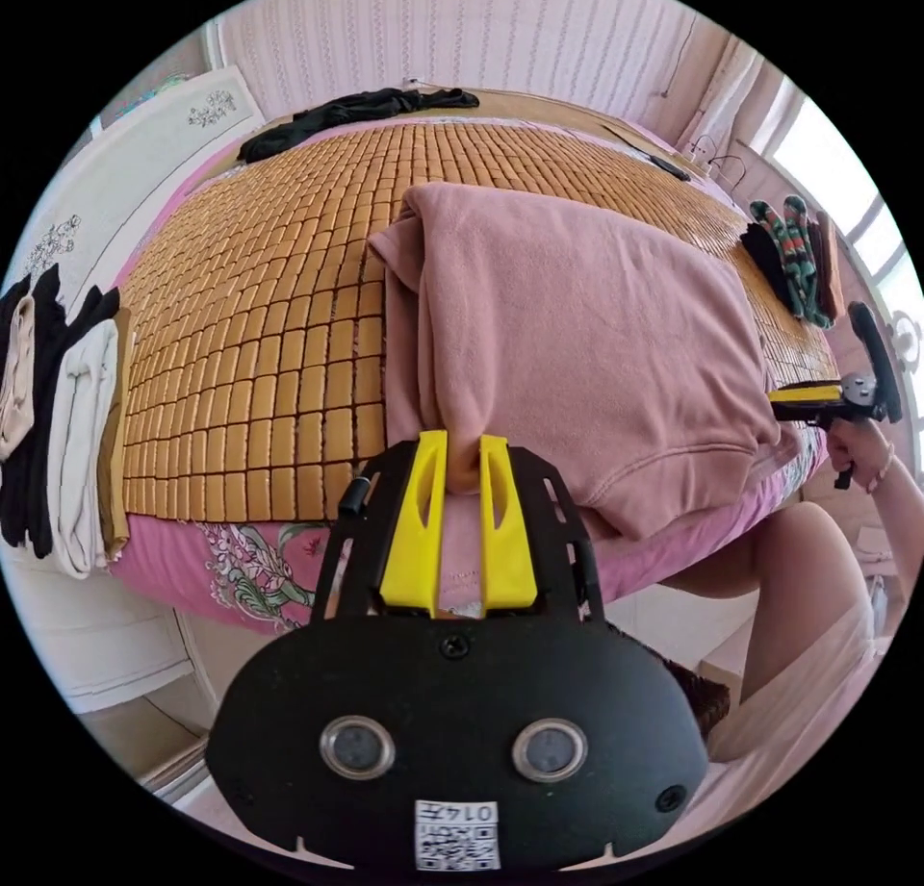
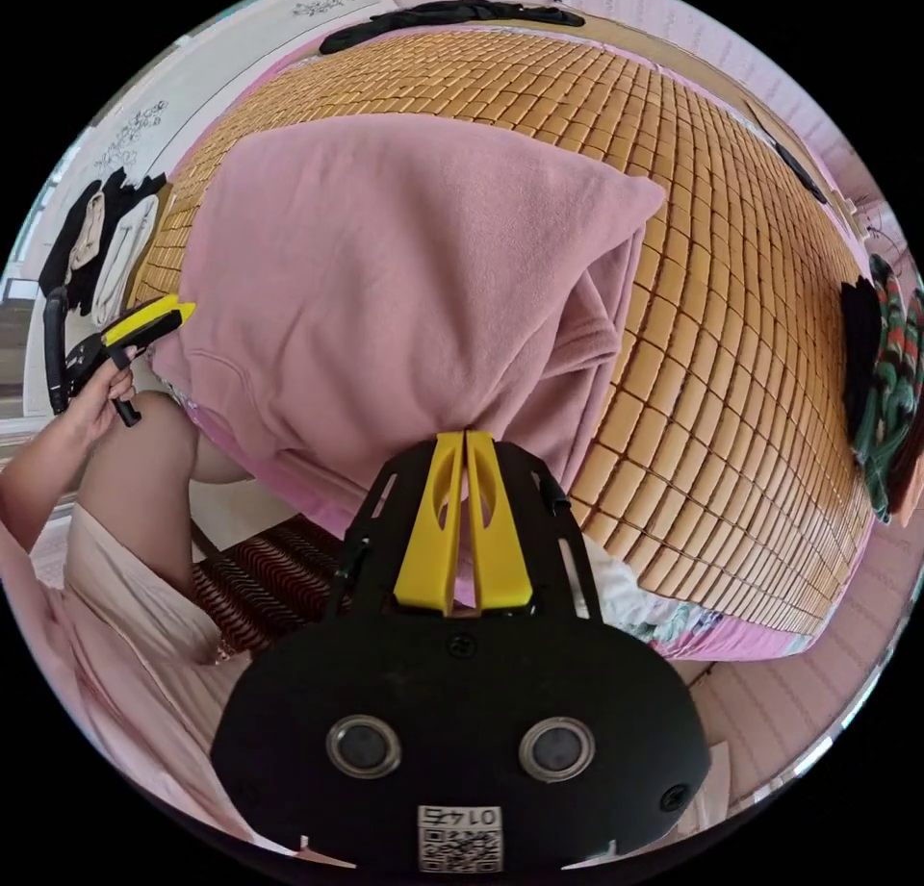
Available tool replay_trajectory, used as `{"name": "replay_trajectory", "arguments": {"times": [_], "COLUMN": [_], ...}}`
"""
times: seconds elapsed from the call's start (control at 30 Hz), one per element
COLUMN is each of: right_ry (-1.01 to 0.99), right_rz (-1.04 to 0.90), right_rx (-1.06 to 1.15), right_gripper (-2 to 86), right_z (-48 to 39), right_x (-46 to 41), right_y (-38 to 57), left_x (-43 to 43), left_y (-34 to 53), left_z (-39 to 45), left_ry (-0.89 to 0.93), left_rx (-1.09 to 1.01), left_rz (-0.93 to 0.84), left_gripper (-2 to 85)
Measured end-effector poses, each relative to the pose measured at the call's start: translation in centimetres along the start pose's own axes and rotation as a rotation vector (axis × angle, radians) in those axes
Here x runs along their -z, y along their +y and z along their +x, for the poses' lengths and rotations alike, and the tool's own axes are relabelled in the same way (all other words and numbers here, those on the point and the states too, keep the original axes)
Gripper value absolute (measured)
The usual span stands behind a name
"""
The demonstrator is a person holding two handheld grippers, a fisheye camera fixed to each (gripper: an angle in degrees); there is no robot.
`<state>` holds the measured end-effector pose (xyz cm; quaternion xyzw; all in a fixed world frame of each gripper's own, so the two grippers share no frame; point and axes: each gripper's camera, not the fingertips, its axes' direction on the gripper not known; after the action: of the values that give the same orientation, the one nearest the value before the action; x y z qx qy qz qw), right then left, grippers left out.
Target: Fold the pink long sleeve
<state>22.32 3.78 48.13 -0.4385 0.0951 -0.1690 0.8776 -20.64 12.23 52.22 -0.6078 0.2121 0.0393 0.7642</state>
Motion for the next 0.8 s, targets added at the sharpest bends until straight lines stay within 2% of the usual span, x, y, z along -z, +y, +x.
{"name": "replay_trajectory", "arguments": {"times": [0.2, 0.3, 0.43, 0.5, 0.57, 0.67, 0.73, 0.8], "right_ry": [-0.093, 0.009, 0.199, 0.264, 0.297, 0.269, 0.217, 0.195], "right_rz": [0.022, 0.068, 0.082, 0.141, 0.284, 0.290, 0.262, 0.263], "right_rx": [0.000, 0.026, 0.049, -0.027, -0.187, -0.337, -0.345, -0.353], "right_gripper": [-0.9, -0.7, -0.4, -0.1, 0.7, 5.2, 10.2, 10.9], "right_z": [-0.8, -3.5, -7.4, -7.9, -7.3, -5.9, -5.7, -5.9], "right_x": [-2.3, -3.3, -3.7, -2.8, -1.8, -3.0, -4.2, -5.1], "right_y": [-0.3, 0.2, 0.7, 2.3, 5.6, 7.8, 7.6, 7.0], "left_x": [-1.7, -2.4, -2.4, -1.8, 0.4, 1.3, 0.4, -0.4], "left_y": [2.0, 2.6, 1.9, 1.6, 2.1, 3.6, 4.0, 4.3], "left_z": [-0.2, 0.1, 0.9, 1.4, 1.3, 1.0, 0.8, 0.6], "left_ry": [0.060, 0.064, 0.060, 0.032, 0.055, 0.059, 0.052, 0.005], "left_rx": [0.012, 0.006, 0.005, -0.009, 0.022, 0.080, 0.096, 0.134], "left_rz": [0.087, 0.112, 0.018, -0.001, 0.080, 0.145, 0.096, 0.067], "left_gripper": [5.5, 5.1, 5.1, 5.3, 6.0, 8.1, 9.8, 10.4]}}
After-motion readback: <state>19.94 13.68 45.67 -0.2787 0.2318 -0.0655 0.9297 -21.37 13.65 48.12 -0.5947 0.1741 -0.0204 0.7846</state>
